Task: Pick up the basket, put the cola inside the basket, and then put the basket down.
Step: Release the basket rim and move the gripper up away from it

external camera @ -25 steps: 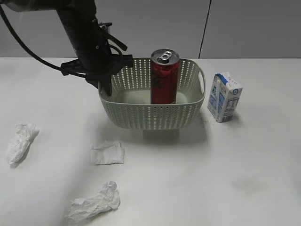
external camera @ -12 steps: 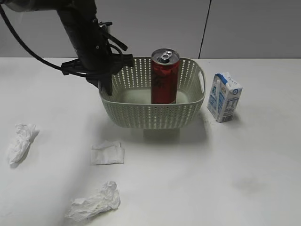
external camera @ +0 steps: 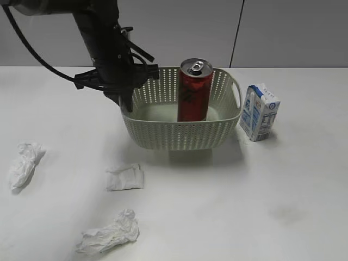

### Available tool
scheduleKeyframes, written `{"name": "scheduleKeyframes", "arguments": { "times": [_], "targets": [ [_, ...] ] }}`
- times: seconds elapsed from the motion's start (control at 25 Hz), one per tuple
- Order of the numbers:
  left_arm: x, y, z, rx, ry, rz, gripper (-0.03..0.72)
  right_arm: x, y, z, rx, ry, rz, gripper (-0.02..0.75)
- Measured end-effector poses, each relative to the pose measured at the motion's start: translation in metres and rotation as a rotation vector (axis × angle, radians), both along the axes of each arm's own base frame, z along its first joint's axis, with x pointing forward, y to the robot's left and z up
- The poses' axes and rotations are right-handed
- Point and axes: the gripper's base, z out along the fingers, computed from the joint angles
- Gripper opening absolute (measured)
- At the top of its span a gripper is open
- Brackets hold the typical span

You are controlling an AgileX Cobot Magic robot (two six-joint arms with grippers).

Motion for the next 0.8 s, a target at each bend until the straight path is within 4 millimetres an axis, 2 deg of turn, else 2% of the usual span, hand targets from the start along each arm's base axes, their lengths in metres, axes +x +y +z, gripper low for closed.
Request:
{"name": "scheduleKeyframes", "arguments": {
  "times": [0.28,0.52,0.8],
  "targets": [
    [-0.008,-0.012,-0.001,-0.006,0.004,-0.021,-0.001,0.002,0.000,-0.009,0.001,0.017,-0.012,0.592],
    [-0.012,-0.012,-0.023,-0.021,0.004,0.003,-0.001,0.002,-0.001,-0.009,0.000,0.015,-0.014,0.592],
    [-0.009,-0.012,-0.025,-0.021,-0.037,0.003,0.003,0.005,0.000,-0.013,0.016,0.003,-0.020,0.593]
  ]
}}
